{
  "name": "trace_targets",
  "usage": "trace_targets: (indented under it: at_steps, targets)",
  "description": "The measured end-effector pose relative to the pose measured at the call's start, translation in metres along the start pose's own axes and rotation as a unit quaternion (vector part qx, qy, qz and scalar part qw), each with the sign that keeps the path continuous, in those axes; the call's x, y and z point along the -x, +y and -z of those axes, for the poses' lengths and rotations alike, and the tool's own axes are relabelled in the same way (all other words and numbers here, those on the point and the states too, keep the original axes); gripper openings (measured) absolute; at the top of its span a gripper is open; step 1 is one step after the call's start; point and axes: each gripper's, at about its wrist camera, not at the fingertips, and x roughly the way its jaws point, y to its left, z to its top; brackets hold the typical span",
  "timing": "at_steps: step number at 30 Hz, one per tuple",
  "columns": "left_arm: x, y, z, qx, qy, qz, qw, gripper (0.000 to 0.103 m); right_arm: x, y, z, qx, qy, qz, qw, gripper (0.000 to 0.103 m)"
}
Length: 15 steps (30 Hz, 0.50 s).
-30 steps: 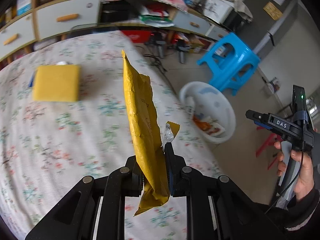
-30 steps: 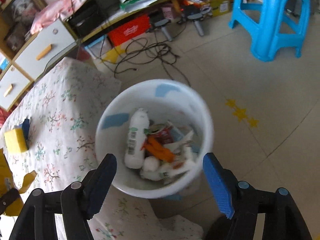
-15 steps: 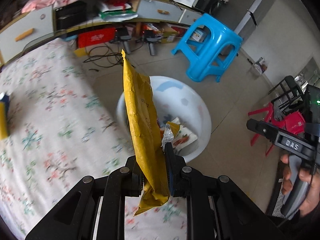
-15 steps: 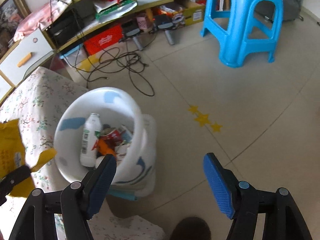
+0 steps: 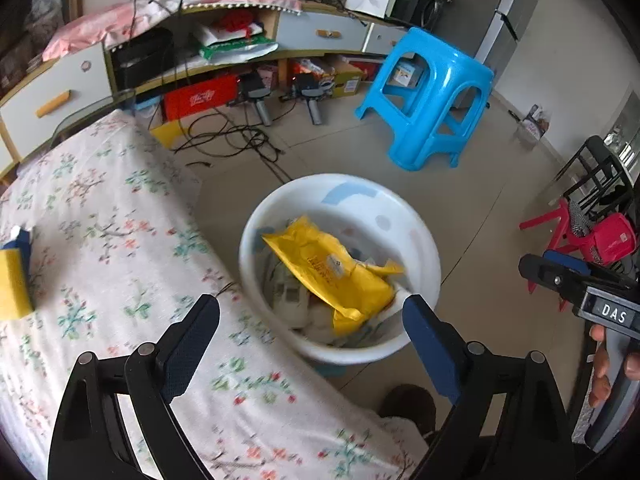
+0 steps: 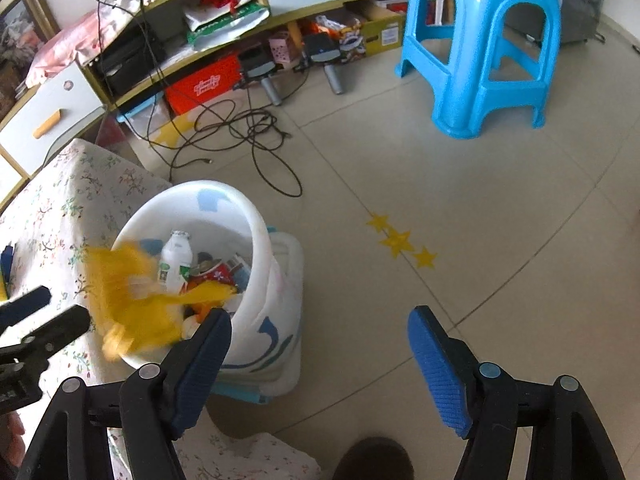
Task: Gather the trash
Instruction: 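Lower the yellow wrapper into the white bin and open the left tool, then move both open tools back toward the yellow sponge and blue box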
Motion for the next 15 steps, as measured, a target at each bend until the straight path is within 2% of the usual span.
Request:
trace_targets:
  at_steps: [15]
  targets:
    - [0.061, 0.071, 0.047, 0.011, 0.007, -0.049, 0.9987, 0.1, -0.003, 0.045, 0.003, 0.03, 0.005, -0.008, 1.0, 0.079]
